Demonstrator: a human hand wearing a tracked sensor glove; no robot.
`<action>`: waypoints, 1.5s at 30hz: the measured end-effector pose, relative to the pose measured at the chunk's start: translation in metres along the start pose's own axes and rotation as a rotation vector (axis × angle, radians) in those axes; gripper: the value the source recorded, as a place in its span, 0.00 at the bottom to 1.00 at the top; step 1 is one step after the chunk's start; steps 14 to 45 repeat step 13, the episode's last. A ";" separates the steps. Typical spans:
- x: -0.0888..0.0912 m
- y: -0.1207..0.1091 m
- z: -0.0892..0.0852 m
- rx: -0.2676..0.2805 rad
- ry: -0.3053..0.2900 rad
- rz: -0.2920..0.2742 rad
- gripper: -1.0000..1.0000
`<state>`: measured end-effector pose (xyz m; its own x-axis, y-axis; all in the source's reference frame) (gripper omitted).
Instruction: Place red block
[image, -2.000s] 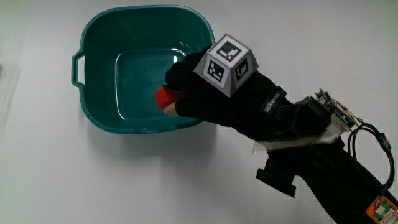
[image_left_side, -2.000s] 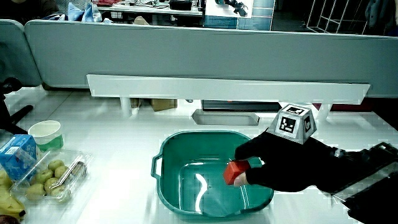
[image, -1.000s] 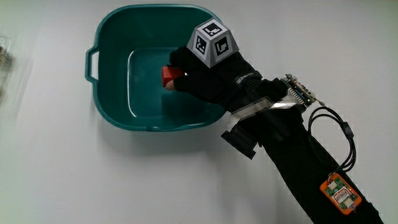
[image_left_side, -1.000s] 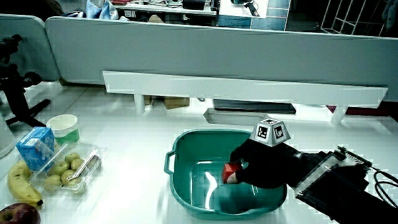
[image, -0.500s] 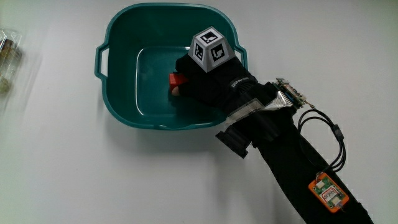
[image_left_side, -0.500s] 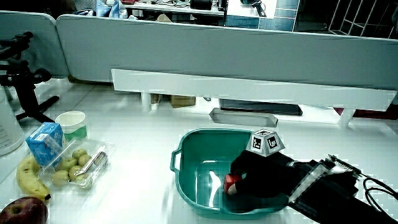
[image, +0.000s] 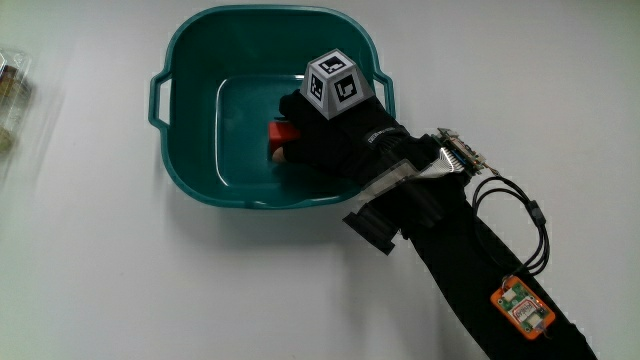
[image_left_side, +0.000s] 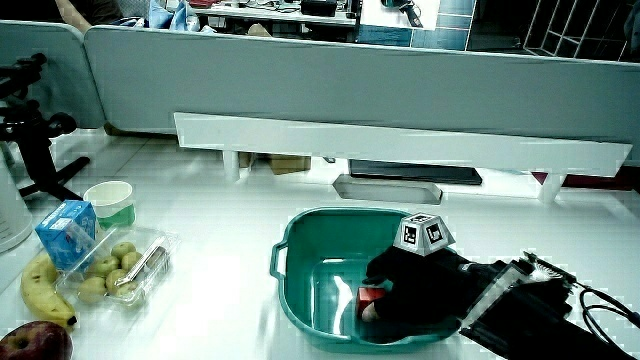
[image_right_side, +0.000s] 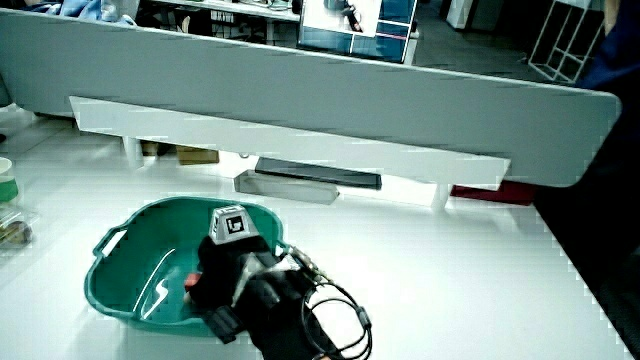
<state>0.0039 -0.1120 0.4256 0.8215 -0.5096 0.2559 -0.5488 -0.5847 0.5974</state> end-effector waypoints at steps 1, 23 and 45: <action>0.000 0.001 -0.002 -0.012 -0.016 -0.006 0.23; 0.009 -0.027 0.017 0.006 0.090 0.075 0.00; 0.009 -0.027 0.017 0.006 0.090 0.075 0.00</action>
